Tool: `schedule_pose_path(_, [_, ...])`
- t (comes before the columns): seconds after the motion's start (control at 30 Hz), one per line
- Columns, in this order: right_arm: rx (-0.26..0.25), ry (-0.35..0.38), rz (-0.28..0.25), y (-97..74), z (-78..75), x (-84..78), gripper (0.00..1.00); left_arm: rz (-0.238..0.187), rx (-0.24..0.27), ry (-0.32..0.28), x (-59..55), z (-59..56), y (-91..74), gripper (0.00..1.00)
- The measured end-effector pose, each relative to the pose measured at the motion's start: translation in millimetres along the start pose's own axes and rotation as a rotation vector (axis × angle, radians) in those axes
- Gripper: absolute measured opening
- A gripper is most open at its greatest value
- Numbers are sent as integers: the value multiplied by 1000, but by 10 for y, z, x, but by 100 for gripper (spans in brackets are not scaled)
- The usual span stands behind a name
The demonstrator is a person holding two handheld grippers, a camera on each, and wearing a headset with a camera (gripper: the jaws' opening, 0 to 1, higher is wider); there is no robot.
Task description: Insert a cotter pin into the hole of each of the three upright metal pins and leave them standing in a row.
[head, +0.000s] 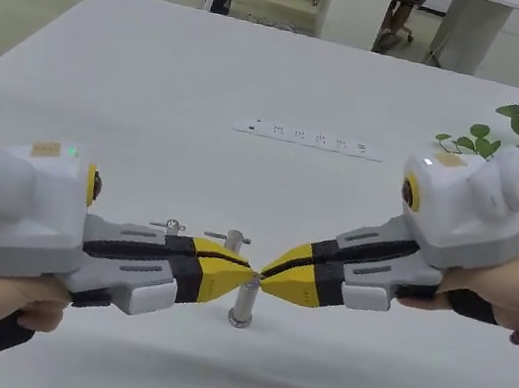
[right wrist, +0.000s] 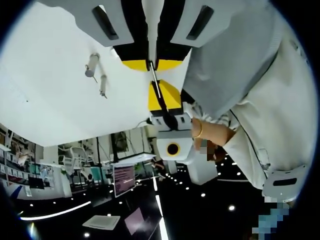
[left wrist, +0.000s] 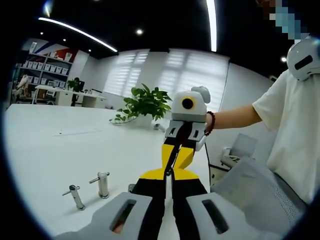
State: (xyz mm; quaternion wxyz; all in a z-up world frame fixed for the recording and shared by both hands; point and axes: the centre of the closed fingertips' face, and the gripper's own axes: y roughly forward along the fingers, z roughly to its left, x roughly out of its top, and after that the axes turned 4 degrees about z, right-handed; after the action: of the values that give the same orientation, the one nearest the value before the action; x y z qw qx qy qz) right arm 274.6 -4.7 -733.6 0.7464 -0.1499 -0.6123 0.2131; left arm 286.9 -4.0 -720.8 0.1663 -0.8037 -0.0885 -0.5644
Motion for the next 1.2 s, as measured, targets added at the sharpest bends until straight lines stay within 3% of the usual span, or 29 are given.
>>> schedule_pose_path(0.23, [-18, -69, 63, 14, 5, -46, 4, 27, 43, 32, -50, 36, 8, 5])
schedule_pose_path(0.67, [-114, -124, 194, -98, -214, -289, 3, 98, 123, 84, -218, 157, 19, 20])
schedule_pose_path(0.87, [-151, -141, 258, -137, -330, -441, 3, 136, 170, 101, -334, 256, 51, 23])
schedule_pose_path(1.03, [-172, -159, 320, -147, -433, -599, 3, 170, 239, 111, -435, 397, 93, 25])
schedule_pose_path(1.2, [-182, -165, 350, -144, -479, -669, 3, 190, 258, 114, -507, 473, 156, 25])
